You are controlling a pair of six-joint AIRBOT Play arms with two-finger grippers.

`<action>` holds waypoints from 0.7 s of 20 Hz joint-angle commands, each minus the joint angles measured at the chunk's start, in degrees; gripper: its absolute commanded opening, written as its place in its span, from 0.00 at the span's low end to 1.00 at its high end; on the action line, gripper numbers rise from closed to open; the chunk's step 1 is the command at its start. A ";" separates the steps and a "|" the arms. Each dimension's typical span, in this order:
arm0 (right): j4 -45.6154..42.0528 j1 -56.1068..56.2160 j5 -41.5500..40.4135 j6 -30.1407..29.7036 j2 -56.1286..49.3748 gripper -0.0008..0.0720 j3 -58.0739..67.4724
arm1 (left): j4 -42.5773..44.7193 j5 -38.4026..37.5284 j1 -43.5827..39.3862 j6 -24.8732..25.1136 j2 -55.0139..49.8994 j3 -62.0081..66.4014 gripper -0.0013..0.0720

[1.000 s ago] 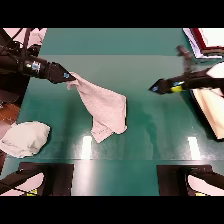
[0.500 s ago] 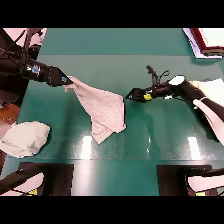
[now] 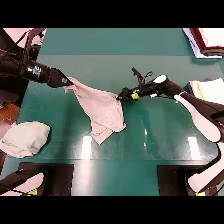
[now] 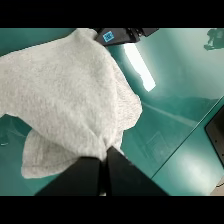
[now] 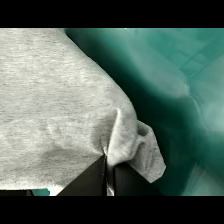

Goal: Fold the shirts.

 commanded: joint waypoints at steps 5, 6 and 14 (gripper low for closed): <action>-3.41 -3.30 -0.79 -0.85 7.45 0.03 1.44 | 0.00 0.68 0.04 -2.25 1.64 2.60 0.05; -5.20 -5.16 -0.61 -0.76 11.52 0.03 2.14 | -0.02 1.07 0.04 -2.60 2.29 5.46 0.05; -19.45 -19.08 1.57 5.27 33.81 0.03 30.82 | -6.60 16.63 0.04 -2.38 4.17 39.30 0.05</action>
